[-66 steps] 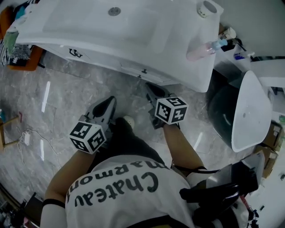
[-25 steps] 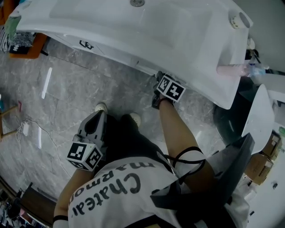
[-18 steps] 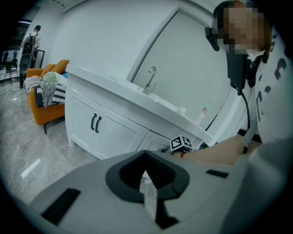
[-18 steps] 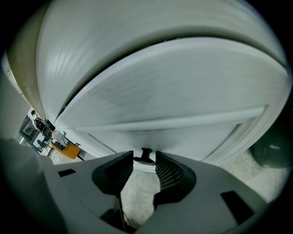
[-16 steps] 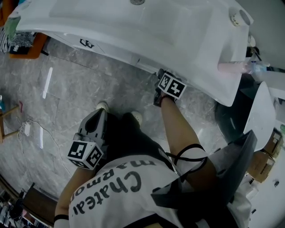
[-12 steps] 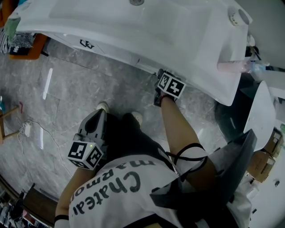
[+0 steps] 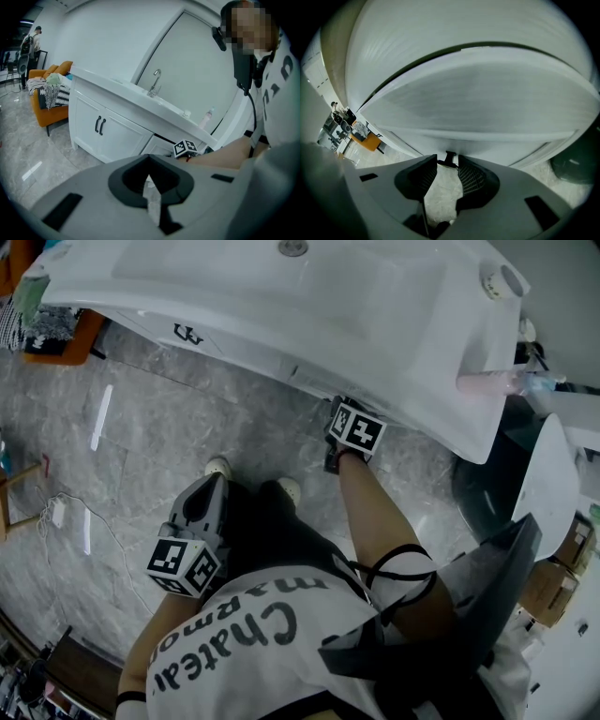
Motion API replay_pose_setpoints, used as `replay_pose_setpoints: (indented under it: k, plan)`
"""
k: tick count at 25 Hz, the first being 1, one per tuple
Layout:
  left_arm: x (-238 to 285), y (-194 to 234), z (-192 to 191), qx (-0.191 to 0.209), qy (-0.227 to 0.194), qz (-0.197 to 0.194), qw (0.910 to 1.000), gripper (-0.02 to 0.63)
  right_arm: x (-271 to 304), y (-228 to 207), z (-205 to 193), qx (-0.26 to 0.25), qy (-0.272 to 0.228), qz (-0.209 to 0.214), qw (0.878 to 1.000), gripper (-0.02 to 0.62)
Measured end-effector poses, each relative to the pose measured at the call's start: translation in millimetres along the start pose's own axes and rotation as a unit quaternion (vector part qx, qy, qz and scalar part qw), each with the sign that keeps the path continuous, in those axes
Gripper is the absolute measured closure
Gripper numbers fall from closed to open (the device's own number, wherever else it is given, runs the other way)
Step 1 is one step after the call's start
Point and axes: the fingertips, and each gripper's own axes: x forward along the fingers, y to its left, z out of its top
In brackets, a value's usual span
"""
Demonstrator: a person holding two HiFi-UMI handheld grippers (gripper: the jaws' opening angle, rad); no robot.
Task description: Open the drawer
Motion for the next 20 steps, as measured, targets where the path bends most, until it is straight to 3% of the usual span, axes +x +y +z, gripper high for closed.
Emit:
replay_pose_setpoints:
  k: [5, 20]
  plan:
    - [2.4, -8.6, 0.9, 0.004, 0.005, -0.014, 0.9999, 0.598, -6.6, 6.3, -19.2, -0.041, 0.030, 0.006, 0.999, 0.453]
    - [-10.0, -20.8, -1.1, 0.013, 0.009, -0.032, 0.9994, 0.598, -25.8, 16.5, -60.2, -0.067, 0.085, 0.015, 0.994, 0.456]
